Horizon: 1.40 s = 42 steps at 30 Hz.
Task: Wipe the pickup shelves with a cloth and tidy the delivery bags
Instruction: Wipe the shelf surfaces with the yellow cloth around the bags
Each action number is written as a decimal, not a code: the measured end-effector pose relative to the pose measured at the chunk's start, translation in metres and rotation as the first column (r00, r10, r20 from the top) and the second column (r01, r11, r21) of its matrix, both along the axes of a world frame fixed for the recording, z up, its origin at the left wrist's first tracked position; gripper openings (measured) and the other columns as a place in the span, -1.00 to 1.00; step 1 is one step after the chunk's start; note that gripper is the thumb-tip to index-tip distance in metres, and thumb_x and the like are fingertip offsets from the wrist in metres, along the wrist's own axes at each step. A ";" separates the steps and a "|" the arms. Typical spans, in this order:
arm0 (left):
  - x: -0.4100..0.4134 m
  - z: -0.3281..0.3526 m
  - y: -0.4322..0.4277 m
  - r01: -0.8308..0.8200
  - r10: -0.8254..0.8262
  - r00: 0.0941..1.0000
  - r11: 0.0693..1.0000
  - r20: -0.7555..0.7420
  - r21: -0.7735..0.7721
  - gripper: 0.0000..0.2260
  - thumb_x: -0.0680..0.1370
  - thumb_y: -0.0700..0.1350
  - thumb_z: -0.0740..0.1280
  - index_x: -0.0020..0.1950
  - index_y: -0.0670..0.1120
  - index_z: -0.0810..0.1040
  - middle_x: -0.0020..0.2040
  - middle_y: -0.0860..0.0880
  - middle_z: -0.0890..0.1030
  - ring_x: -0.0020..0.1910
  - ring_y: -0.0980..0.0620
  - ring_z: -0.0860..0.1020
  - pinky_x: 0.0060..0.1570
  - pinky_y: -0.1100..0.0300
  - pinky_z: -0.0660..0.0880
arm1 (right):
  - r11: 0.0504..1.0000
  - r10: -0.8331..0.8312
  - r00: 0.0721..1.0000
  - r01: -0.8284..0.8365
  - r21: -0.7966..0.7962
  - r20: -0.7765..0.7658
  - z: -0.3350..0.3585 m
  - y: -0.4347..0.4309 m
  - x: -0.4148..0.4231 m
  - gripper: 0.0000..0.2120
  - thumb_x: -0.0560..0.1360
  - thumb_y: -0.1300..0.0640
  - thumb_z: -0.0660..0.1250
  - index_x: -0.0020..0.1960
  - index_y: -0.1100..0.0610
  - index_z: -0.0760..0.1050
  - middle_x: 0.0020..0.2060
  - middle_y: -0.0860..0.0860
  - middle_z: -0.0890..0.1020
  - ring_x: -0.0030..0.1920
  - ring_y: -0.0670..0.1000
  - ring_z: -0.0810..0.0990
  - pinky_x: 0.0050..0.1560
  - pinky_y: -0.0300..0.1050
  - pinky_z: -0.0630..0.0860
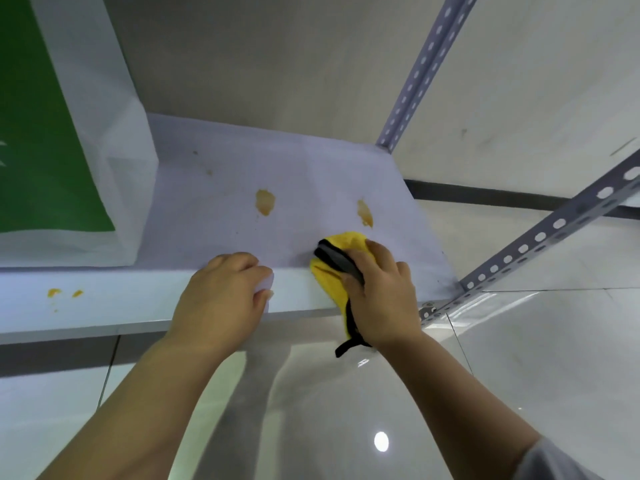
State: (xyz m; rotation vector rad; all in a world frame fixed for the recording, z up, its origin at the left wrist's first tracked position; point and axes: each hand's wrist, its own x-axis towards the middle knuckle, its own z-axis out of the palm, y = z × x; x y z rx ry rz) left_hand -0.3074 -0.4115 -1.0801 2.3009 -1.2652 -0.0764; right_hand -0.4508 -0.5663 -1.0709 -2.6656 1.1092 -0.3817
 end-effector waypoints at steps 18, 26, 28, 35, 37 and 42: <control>0.004 -0.006 -0.005 -0.098 0.097 0.994 0.995 -0.052 -0.016 -0.79 0.45 -0.03 0.42 0.05 -0.03 0.67 0.07 -0.03 0.65 -0.03 -0.06 0.59 0.02 0.16 0.42 | 0.984 -0.099 0.994 0.104 -0.145 0.042 -0.010 -0.147 0.069 -0.66 0.57 0.06 0.11 0.32 -0.08 0.36 0.39 0.04 0.32 0.17 0.28 0.33 0.19 0.12 0.25; 0.005 -0.006 -0.007 -0.094 0.095 0.993 0.995 -0.063 0.013 -0.81 0.43 -0.03 0.44 0.02 -0.02 0.68 0.03 -0.02 0.65 -0.05 -0.08 0.58 -0.08 0.22 0.36 | 0.998 0.012 0.990 -0.020 -0.057 -0.139 -0.010 -0.154 0.087 -0.53 0.51 -0.32 0.05 0.33 -0.16 0.35 0.35 -0.08 0.41 0.32 0.15 0.34 0.31 0.08 0.19; 0.004 -0.004 -0.007 -0.101 0.102 0.993 0.995 -0.067 0.025 -0.81 0.42 -0.04 0.45 0.02 -0.02 0.68 0.03 -0.02 0.65 -0.05 -0.08 0.57 -0.10 0.23 0.34 | 0.990 0.122 0.988 -0.128 -0.053 -0.099 -0.009 -0.128 0.077 -0.56 0.50 -0.30 0.13 0.32 -0.19 0.39 0.36 -0.10 0.42 0.32 0.11 0.36 0.31 0.05 0.25; 0.002 -0.003 -0.006 -0.103 0.104 0.989 0.995 -0.103 0.010 -0.77 0.44 -0.05 0.43 0.08 -0.04 0.66 0.11 -0.03 0.62 0.04 -0.07 0.55 -0.04 0.20 0.37 | 0.862 0.500 0.866 -0.498 -0.092 0.008 -0.019 -0.058 0.024 -0.58 0.45 -0.13 0.27 0.31 -0.13 0.45 0.37 -0.08 0.44 0.30 0.14 0.42 0.26 0.05 0.32; 0.002 -0.003 -0.005 -0.108 0.106 0.985 0.994 -0.140 -0.007 -0.76 0.45 -0.05 0.41 0.10 -0.05 0.65 0.15 -0.03 0.60 0.09 -0.05 0.53 0.01 0.23 0.35 | 0.912 0.405 0.914 -0.404 -0.075 0.003 -0.017 -0.080 0.034 -0.59 0.47 -0.15 0.28 0.31 -0.15 0.45 0.38 -0.10 0.42 0.32 0.18 0.37 0.32 0.05 0.32; 0.007 -0.002 0.000 -0.096 0.096 0.980 0.995 -0.173 0.005 -0.79 0.47 -0.02 0.40 0.06 -0.05 0.65 0.22 0.08 0.55 0.18 0.07 0.45 -0.01 0.40 0.21 | 0.999 -0.044 0.998 0.044 -0.005 -0.046 -0.012 -0.131 0.071 -0.50 0.49 -0.36 0.06 0.34 -0.17 0.34 0.40 -0.09 0.34 0.32 0.24 0.26 0.34 0.12 0.19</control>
